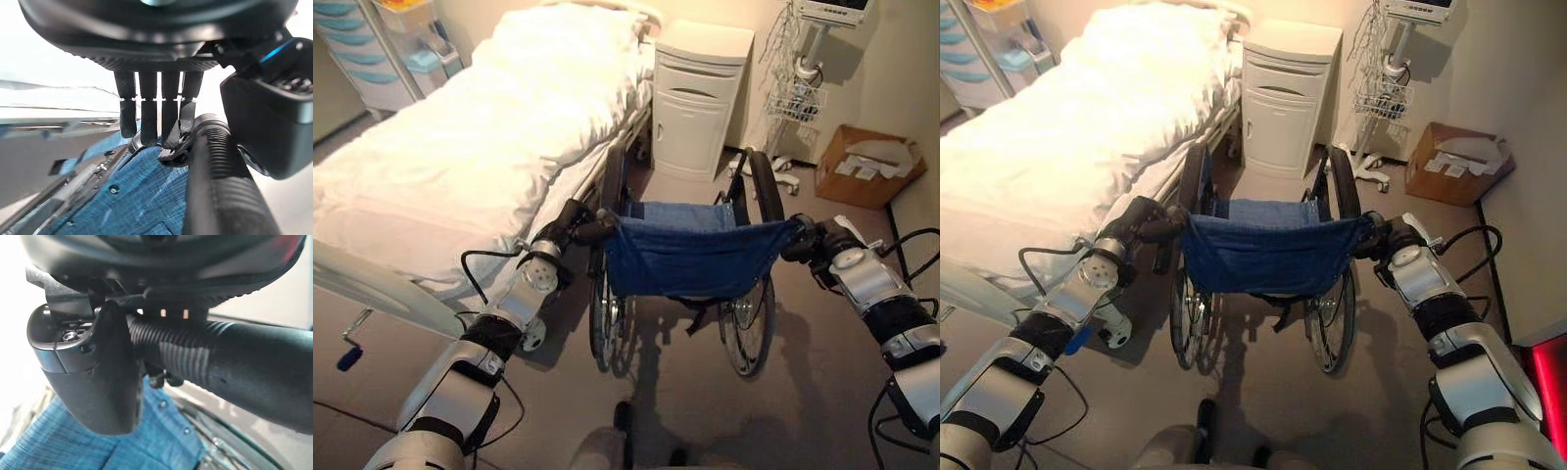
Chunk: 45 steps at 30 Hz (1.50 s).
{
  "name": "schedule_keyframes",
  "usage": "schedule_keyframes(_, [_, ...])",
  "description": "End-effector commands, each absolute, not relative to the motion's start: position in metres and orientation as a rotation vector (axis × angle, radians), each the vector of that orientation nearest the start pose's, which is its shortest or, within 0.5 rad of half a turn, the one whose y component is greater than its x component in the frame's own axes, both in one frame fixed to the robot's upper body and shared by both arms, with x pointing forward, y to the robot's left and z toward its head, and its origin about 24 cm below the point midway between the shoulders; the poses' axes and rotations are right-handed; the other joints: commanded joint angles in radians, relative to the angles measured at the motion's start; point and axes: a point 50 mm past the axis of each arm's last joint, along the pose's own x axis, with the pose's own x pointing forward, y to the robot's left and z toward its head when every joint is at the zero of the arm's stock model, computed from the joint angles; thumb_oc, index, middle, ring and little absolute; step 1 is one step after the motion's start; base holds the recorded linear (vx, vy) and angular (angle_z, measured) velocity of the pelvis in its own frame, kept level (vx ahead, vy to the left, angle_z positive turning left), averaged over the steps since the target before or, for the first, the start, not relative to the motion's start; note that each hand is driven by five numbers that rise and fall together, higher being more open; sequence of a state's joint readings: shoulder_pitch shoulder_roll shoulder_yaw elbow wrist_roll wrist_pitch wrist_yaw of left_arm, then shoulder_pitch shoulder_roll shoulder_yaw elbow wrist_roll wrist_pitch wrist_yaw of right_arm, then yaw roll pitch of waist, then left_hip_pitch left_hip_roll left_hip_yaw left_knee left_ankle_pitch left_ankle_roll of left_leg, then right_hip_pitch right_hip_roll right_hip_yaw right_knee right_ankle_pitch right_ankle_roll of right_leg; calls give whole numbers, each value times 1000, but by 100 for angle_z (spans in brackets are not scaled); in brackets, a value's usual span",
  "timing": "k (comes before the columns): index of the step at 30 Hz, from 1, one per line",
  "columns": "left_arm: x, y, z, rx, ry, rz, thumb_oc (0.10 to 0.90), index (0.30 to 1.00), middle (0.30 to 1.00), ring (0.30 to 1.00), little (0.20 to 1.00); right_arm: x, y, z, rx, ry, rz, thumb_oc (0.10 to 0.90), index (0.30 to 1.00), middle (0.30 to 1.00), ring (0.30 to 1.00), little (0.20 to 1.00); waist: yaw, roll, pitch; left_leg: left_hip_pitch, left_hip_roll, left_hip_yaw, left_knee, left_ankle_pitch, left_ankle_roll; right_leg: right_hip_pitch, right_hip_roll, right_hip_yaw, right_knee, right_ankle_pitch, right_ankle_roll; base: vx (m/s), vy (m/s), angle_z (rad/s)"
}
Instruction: Push the wheelchair next to the bed
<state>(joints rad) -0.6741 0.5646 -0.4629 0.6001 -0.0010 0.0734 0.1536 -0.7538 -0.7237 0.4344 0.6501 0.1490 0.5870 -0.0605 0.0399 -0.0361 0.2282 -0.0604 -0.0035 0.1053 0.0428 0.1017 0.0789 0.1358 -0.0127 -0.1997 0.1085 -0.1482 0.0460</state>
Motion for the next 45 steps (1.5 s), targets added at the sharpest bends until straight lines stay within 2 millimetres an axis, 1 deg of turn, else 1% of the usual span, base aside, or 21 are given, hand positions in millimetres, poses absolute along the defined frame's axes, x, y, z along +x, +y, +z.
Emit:
schedule_keyframes(1, [340, 214, 38, 881, 293, -75, 400, 300, 300, 300, 300, 359, -234, 74, -749, 539, 70, 400, 300, 300, 300, 300, 62, 3, -36, -60, -40, 12, 33, -59, -50, 31, -102, 68, 230, 165, 110, 215, 205, -36])
schedule_keyframes(2, [339, 210, 35, 889, 295, -89, 400, 300, 300, 300, 300, 360, -240, 76, -816, 550, 78, 400, 300, 300, 300, 300, 60, 1, -46, -49, -53, 6, 22, -61, -43, 9, -98, 75, 246, 189, 112, 203, 164, -11])
schedule_keyframes(4, [340, 207, 35, 897, 283, -109, 400, 300, 300, 300, 300, 361, -245, 80, -863, 556, 75, 400, 300, 300, 300, 300, 56, 1, -52, -37, -62, -6, 26, -68, -38, -25, -82, 81, 222, 187, 103, 262, 128, -1])
schedule_keyframes(6, [341, 203, 37, 896, 271, -118, 400, 300, 300, 300, 300, 366, -247, 89, -905, 545, 65, 400, 300, 300, 300, 300, 52, 0, -41, -13, -62, -23, 32, -80, -43, -67, -83, 63, 182, 174, 95, 216, -10, -21])
schedule_keyframes(8, [343, 200, 42, 909, 255, -130, 400, 300, 300, 300, 300, 372, -249, 104, -924, 528, 57, 400, 300, 300, 300, 300, 39, 6, -16, 33, -56, -48, 12, -95, -43, -167, -76, 51, 142, 180, 92, 189, -100, -35])
schedule_keyframes(12, [344, 196, 48, 925, 221, -151, 400, 300, 300, 300, 300, 375, -254, 122, -921, 524, 38, 400, 300, 300, 300, 300, 7, -22, 25, 90, -88, -88, 1, -148, -30, -274, -72, 43, 13, 258, 110, 265, -109, -3])
schedule_keyframes(13, [344, 194, 47, 932, 214, -159, 400, 300, 300, 300, 300, 375, -255, 126, -930, 533, 38, 400, 300, 300, 300, 300, -8, -32, 32, 113, -106, -107, 2, -171, -25, -310, -66, 49, -17, 302, 120, 319, -62, 49])
schedule_keyframes(17, [343, 192, 44, 937, 223, -159, 400, 300, 300, 300, 300, 374, -256, 133, -912, 554, 42, 400, 300, 300, 300, 300, -36, -41, 40, 145, -127, -141, 16, -196, -17, -338, -29, 74, -8, 322, 109, 334, -84, 65])
schedule_keyframes(19, [346, 194, 50, 941, 213, -138, 400, 300, 300, 300, 300, 375, -254, 136, -885, 549, 50, 400, 300, 300, 300, 300, -31, -50, 40, 134, -124, -119, 56, -210, -19, -310, -36, 35, 3, 288, 88, 261, -149, 62])
schedule_keyframes(21, [346, 192, 47, 907, 217, -125, 400, 300, 300, 300, 300, 373, -258, 132, -856, 559, 44, 400, 300, 300, 300, 300, -44, -51, 27, 129, -124, -133, 99, -226, -23, -293, -23, 70, 10, 264, 71, 231, -83, 57])
schedule_keyframes(23, [344, 190, 44, 911, 224, -139, 400, 300, 300, 300, 300, 369, -259, 121, -825, 593, 57, 400, 300, 300, 300, 300, -45, -63, 21, 132, -107, -124, 166, -260, -45, -253, -51, 46, -10, 253, 64, 314, -74, 76])
schedule_keyframes(25, [340, 187, 37, 930, 232, -150, 400, 300, 300, 300, 300, 366, -261, 113, -818, 605, 60, 400, 300, 300, 300, 300, -69, -61, 4, 178, -48, -134, 234, -215, -77, -246, -46, 52, -14, 245, 45, 322, -31, 65])
schedule_keyframes(26, [340, 188, 34, 921, 234, -143, 400, 300, 300, 300, 300, 364, -262, 110, -809, 612, 59, 400, 300, 300, 300, 300, -79, -56, -4, 189, -16, -134, 274, -160, -99, -233, -41, 45, -18, 234, 32, 202, 6, 67])
schedule_keyframes(27, [340, 188, 34, 921, 234, -143, 400, 300, 300, 300, 300, 364, -262, 110, -809, 612, 59, 400, 300, 300, 300, 300, -79, -55, -4, 189, -14, -135, 275, -161, -100, -232, -39, 44, -18, 234, 31, 247, -2, 73])
schedule_keyframes(28, [343, 186, 36, 914, 233, -140, 400, 300, 300, 300, 300, 363, -261, 105, -791, 622, 47, 400, 300, 300, 300, 300, -74, -64, 1, 136, 17, -117, 321, -100, -113, -187, -43, 38, -39, 224, 21, 249, 14, 42])
schedule_keyframes(32, [346, 182, 38, 921, 220, -135, 400, 300, 300, 300, 300, 365, -258, 103, -757, 611, 24, 400, 300, 300, 300, 300, -35, -61, 43, 1, 35, -89, 227, -43, -135, -68, -31, 65, -89, 195, 27, 240, 122, 12])
schedule_keyframes(36, [345, 186, 37, 887, 242, -118, 400, 300, 300, 300, 300, 365, -250, 100, -765, 607, 36, 400, 300, 300, 300, 300, 19, -5, 69, -115, 27, -130, 15, 92, -172, 25, 3, 117, -105, 145, 20, 327, 310, -46])
schedule_keyframes(37, [344, 188, 35, 877, 253, -110, 400, 300, 300, 300, 300, 365, -250, 99, -776, 613, 48, 400, 300, 300, 300, 300, 28, 3, 67, -124, 24, -144, -4, 103, -175, 39, 1, 127, -103, 135, 22, 371, 400, -79])
schedule_keyframes(39, [342, 194, 33, 860, 270, -101, 400, 300, 300, 300, 300, 364, -252, 101, -785, 619, 55, 400, 300, 300, 300, 300, 32, 13, 57, -112, 33, -138, 1, 85, -168, 50, -21, 132, -96, 118, 32, 289, 369, -91])
schedule_keyframes(42, [341, 212, 36, 870, 306, -91, 400, 300, 300, 300, 300, 361, -251, 90, -754, 637, 76, 400, 300, 300, 300, 300, 47, 7, 14, -50, 18, -125, 2, -18, -120, 30, -108, 93, -44, 98, 89, 220, 326, -124])
schedule_keyframes(45, [343, 220, 41, 883, 314, -63, 400, 300, 300, 300, 300, 362, -247, 88, -731, 602, 83, 400, 300, 300, 300, 300, 62, -2, 0, -32, 1, -112, -13, -36, -102, 5, -148, 70, -17, 108, 114, 79, 236, -61])
